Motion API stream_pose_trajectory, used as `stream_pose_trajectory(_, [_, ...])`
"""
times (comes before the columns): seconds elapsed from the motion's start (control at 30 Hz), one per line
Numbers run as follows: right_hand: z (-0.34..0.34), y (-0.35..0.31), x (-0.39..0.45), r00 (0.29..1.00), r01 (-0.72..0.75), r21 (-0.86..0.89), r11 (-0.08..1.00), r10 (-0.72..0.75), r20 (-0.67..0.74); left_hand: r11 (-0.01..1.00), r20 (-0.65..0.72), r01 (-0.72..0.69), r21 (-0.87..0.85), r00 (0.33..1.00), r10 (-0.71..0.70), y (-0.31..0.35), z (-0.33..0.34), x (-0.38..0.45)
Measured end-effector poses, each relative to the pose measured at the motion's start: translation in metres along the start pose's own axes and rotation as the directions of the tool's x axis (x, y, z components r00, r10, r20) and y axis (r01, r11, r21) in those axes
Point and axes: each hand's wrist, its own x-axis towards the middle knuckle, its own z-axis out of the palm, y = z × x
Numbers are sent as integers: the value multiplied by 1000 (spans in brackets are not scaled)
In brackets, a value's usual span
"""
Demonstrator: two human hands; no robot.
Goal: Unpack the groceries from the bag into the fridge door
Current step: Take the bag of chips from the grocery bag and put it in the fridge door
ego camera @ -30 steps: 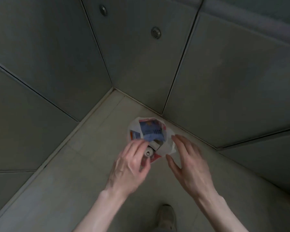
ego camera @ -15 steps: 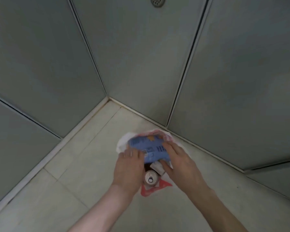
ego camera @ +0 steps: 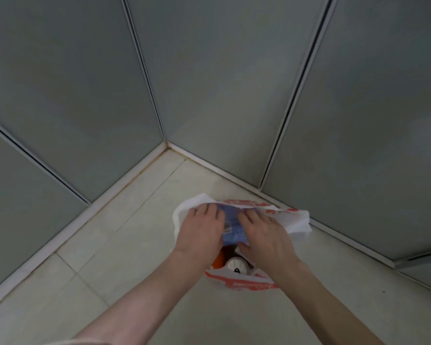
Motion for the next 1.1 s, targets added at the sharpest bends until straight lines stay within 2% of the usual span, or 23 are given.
stream_pose_trajectory(0.13, [20, -9, 9, 998, 12, -35, 999, -10, 63, 999, -105, -10, 39, 994, 14, -8, 4, 2])
stream_pose_trajectory(0.33, [36, -18, 20, 997, 29, -151, 988, -17, 79, 999, -144, -46, 10, 988, 46, -10, 7, -2])
stream_pose_trajectory(0.47, [40, -14, 27, 995, 26, -157, 987, -11, 97, 998, -142, -69, 4, 987, 69, -12, 12, -8])
stream_pose_trajectory(0.6, [32, -7, 25, 992, 49, -97, 994, -37, 119, 994, -140, -101, -36, 986, 95, -12, 17, -11])
stream_pose_trajectory(0.8, [-16, 9, 21, 981, 185, 17, 983, -183, -71, 976, -119, -187, -111, 977, 174, -11, 8, -9])
stream_pose_trajectory(0.93, [-45, 23, 14, 985, 171, 129, 977, -171, -18, 949, -159, -219, -225, 970, 185, -5, -10, -4])
stream_pose_trajectory(1.1, [-97, 24, 2, 992, 107, 326, 939, -125, 34, 947, -166, -205, -246, 972, 167, -5, -47, -15])
